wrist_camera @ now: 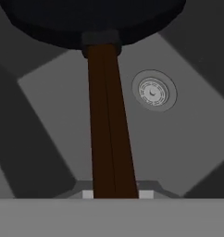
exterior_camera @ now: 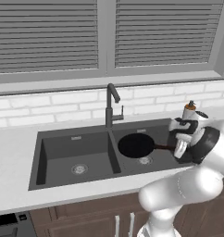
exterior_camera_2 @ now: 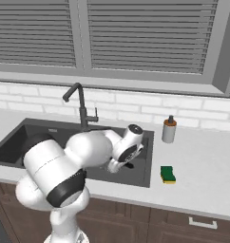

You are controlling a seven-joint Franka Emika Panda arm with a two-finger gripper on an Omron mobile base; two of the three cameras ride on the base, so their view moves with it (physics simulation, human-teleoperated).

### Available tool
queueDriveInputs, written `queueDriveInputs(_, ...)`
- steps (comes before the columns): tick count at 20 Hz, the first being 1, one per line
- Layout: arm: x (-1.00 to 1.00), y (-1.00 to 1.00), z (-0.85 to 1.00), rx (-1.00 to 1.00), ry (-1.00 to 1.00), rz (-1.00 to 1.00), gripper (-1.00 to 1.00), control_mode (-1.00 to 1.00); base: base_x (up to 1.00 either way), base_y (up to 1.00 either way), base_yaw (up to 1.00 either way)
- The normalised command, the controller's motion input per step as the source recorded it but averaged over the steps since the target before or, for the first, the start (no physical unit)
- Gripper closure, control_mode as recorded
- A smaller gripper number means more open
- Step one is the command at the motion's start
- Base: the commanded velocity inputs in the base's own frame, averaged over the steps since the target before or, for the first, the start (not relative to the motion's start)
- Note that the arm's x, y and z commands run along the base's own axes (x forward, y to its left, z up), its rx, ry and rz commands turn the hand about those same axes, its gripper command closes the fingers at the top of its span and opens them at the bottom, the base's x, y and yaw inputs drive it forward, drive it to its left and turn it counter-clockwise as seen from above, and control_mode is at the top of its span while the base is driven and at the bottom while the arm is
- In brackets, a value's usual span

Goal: Pick the pan and sponge and place them into the sink. Then turn on the water.

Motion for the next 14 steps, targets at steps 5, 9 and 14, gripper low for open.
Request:
queueDriveInputs(5, 0.29, 0.00, -0.45, 0.00, 0.03, 0.06, 1.00, -1.00, 0.00, 0.00, 0.00)
queueDriveInputs(9, 0.02, -0.18, -0.08, 0.01, -0.10, 0.01, 1.00, -1.00, 0.00, 0.00, 0.00)
queueDriveInputs(14, 0.00, -0.07, -0.01, 0.01, -0.15, -0.03, 1.00, -1.00, 0.00, 0.00, 0.00)
